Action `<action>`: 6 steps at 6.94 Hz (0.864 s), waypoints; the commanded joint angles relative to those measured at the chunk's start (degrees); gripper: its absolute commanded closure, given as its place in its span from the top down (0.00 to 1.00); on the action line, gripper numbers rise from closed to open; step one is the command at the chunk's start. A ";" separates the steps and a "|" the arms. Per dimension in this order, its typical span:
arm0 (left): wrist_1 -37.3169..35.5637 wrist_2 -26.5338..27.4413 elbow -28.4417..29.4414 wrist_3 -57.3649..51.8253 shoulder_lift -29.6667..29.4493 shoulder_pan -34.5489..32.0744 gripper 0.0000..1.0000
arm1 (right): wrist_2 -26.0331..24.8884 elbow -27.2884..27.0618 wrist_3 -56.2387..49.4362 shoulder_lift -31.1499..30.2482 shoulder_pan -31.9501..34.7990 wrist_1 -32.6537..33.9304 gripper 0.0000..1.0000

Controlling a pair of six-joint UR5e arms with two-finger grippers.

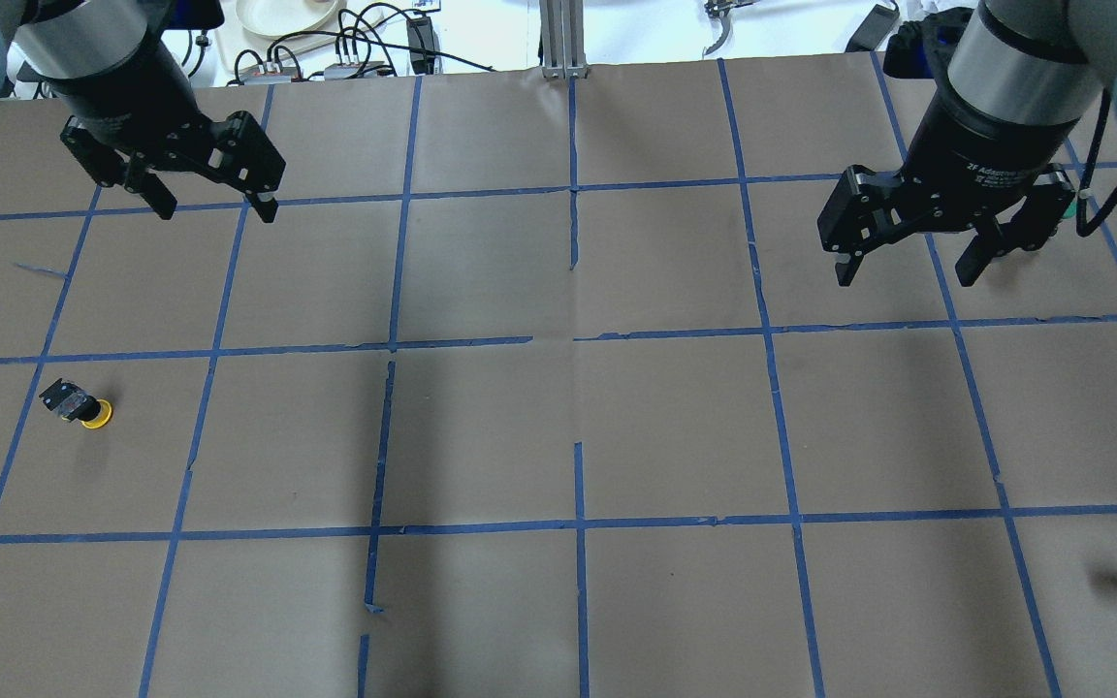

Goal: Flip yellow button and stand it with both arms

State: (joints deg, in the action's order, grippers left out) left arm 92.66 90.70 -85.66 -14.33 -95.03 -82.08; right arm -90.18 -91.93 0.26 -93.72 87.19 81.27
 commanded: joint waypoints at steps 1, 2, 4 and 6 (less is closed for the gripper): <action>-4.99 -0.09 -5.80 -13.65 -0.41 10.75 0.99 | 0.00 -0.44 0.00 0.03 0.00 0.03 1.00; -10.51 -0.09 -9.66 -23.88 -0.33 15.49 0.99 | 0.00 -1.57 0.09 -0.23 0.00 0.46 1.00; -22.03 0.00 -16.61 -34.91 0.29 19.13 0.99 | 0.00 -2.11 0.09 -0.32 0.00 0.56 1.00; -26.81 -0.78 -21.46 -44.52 -1.37 27.80 0.99 | 0.00 -2.11 0.17 -0.32 0.00 0.56 1.00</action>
State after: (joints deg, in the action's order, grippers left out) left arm 69.13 90.44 -103.99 -53.01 -95.61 -59.47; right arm -90.14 -94.00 0.36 -94.02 87.19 81.85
